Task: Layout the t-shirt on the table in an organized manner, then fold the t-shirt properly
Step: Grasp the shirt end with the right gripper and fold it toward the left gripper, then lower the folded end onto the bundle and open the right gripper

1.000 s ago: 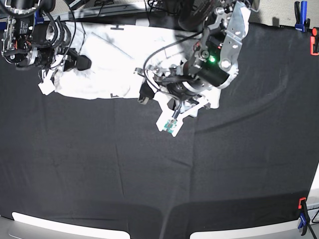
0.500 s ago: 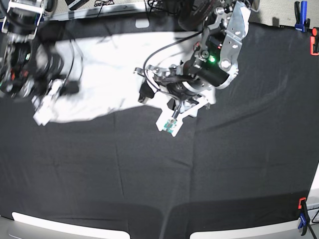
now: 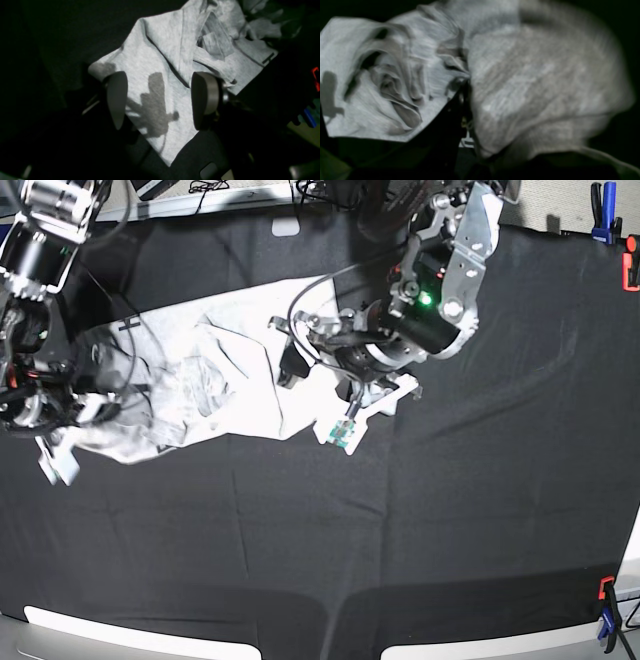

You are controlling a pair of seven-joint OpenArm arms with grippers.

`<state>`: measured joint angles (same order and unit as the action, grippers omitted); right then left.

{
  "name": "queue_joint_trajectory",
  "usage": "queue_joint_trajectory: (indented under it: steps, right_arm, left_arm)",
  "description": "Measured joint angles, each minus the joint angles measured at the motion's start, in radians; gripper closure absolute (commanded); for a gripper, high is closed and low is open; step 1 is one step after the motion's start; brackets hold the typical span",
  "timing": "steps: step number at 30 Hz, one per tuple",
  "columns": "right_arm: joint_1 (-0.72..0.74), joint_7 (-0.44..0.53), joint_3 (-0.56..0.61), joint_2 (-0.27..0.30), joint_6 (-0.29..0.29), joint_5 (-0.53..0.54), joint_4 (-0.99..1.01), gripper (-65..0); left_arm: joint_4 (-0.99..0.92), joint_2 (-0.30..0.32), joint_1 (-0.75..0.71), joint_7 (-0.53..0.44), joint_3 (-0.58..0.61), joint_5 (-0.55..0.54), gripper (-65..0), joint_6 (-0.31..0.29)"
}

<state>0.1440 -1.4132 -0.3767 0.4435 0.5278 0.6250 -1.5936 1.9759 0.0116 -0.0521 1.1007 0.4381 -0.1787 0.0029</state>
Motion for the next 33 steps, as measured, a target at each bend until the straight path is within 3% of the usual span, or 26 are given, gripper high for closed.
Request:
queue_joint_trajectory:
  steps: [4,12,17,20,33]
  right_arm:
    - [-0.014,0.006,0.042,-0.055,0.009,-0.105,-0.126,0.0]
    - [-0.033,0.005,0.134,-0.257,0.002,-0.118,-0.13,0.0]
    - [-0.033,0.002,0.176,-0.345,-0.01,-0.154,-0.13,0.0]
    - [-0.034,0.002,0.209,-0.374,-0.017,-0.154,-0.13,0.0]
    - [-0.158,0.017,0.324,-0.402,-0.029,-0.217,-0.309,0.0]
  left_arm:
    - [0.0,0.0,0.0,0.007,0.0,0.0,-37.2,0.0]
    - [0.0,0.0,0.0,0.007,0.0,0.003,-37.2,0.0]
    - [0.0,0.0,0.0,0.084,0.0,0.209,-37.2,-0.016]
    - [0.0,0.001,0.0,0.114,-0.001,0.293,-37.2,-0.015]
    - [0.0,0.0,0.0,0.113,0.0,0.28,-37.2,-0.015]
